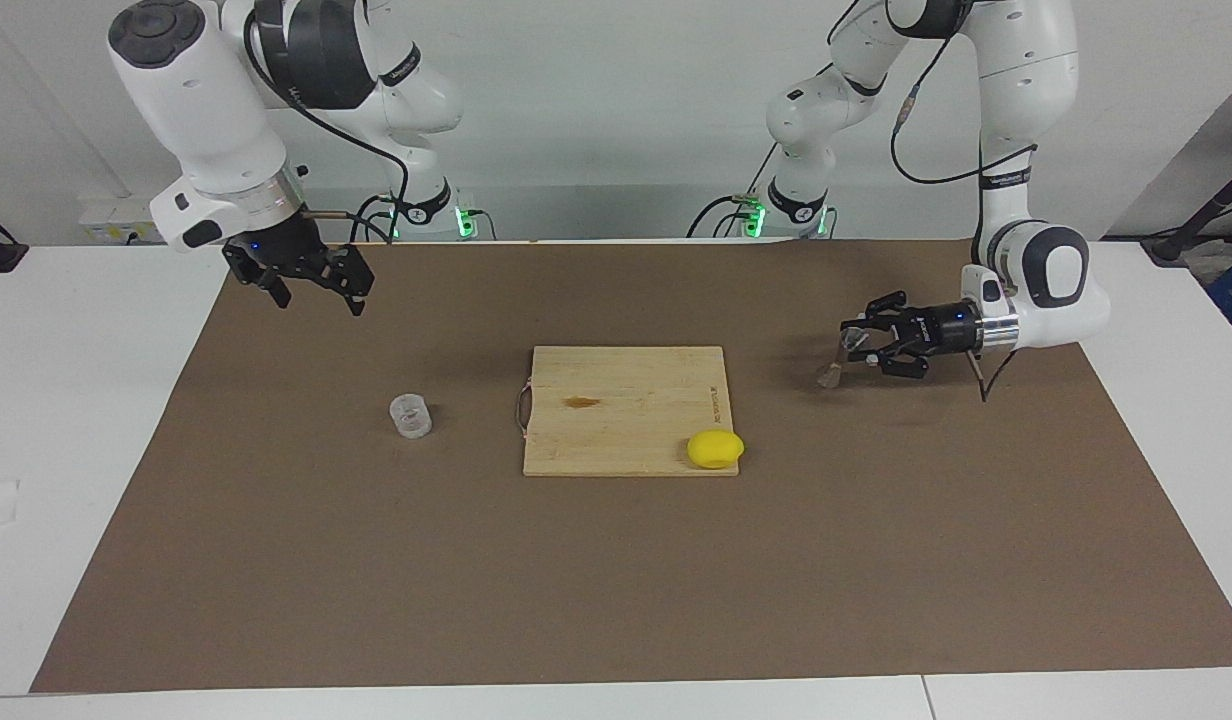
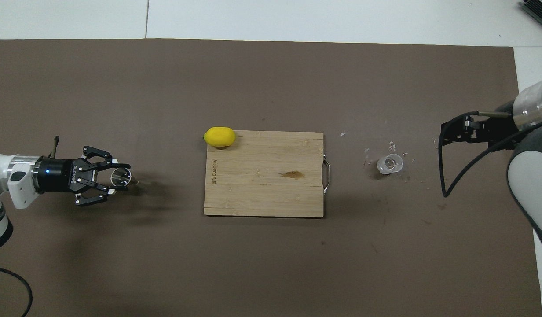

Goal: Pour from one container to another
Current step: 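Carry the metal cup with the left gripper onto the cutting board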

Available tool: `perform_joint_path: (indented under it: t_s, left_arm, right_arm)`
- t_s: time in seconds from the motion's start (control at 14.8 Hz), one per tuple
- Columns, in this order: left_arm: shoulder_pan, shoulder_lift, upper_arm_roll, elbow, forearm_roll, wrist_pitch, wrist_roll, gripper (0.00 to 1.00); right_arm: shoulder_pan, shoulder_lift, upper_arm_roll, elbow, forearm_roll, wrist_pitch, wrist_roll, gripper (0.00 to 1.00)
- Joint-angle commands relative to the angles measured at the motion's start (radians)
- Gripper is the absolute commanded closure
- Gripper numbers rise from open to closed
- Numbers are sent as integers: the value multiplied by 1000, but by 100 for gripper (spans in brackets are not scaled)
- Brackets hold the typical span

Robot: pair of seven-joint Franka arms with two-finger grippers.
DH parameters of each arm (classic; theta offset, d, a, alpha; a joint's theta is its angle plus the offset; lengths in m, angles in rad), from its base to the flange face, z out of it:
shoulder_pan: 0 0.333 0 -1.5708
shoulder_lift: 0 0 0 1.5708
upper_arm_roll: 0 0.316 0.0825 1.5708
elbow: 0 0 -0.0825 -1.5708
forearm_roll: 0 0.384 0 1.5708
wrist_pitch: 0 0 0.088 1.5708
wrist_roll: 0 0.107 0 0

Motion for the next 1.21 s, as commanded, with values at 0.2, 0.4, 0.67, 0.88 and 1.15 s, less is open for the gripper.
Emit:
perform_joint_path:
  t_s: [0.2,0.4,0.67,0.88,1.15]
  left_arm:
    - [-166,-61,14,-56,-157,30,-64,51]
    - [-255,-82,14,-97,-249,108,-64,51]
    - [-381,-99,12,-143,-376,236,-64,51]
    - [-468,-98,12,-152,-484,319,-64,50]
    - [-590,-92,14,-145,-640,433,-57,49]
  right_arm:
    - [-7,-23,5,-25,-5,-2,14,0]
    - [-7,-23,5,-25,-5,-5,9,0]
    - [-8,-25,3,-25,-5,-12,6,0]
    - [-8,-23,3,-23,-5,-12,5,0]
    - [-8,-23,3,-23,-5,-11,6,0]
